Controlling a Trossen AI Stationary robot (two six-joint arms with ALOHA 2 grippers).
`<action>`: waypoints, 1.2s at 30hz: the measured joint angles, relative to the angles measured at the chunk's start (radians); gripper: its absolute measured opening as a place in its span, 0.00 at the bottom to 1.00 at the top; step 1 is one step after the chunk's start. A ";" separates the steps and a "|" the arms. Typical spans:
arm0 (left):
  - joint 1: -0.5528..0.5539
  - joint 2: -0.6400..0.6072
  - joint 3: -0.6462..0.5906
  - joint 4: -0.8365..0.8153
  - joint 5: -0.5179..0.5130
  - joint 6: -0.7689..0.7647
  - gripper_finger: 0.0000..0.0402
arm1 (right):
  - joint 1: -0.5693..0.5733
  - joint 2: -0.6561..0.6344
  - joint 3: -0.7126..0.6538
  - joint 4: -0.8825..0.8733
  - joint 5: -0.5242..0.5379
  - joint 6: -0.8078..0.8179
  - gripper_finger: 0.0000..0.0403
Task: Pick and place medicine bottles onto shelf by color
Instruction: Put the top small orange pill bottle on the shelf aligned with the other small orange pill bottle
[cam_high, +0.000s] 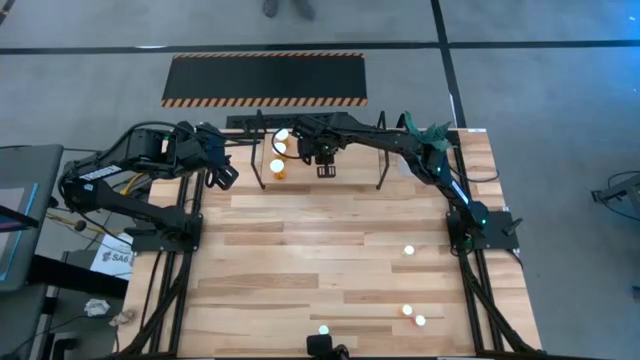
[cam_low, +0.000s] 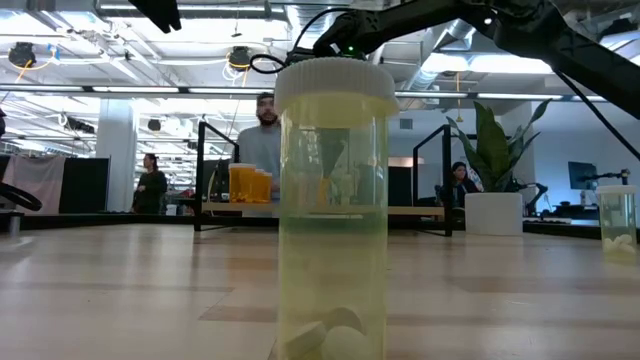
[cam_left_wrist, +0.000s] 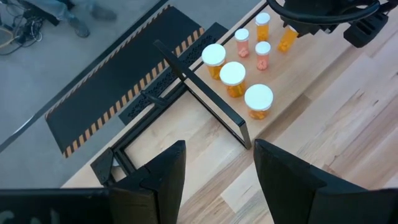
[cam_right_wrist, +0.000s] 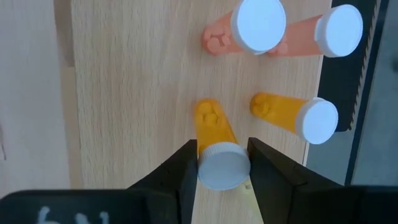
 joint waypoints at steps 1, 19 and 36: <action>0.000 0.000 0.000 0.000 0.000 0.000 0.44 | 0.000 0.000 0.000 0.000 0.000 0.000 0.38; 0.000 0.000 0.000 -0.018 0.018 -0.012 0.44 | 0.017 0.095 0.000 -0.040 0.053 0.036 0.38; 0.000 0.000 0.000 -0.018 0.017 -0.046 0.44 | 0.035 0.015 0.002 -0.192 0.026 0.115 0.34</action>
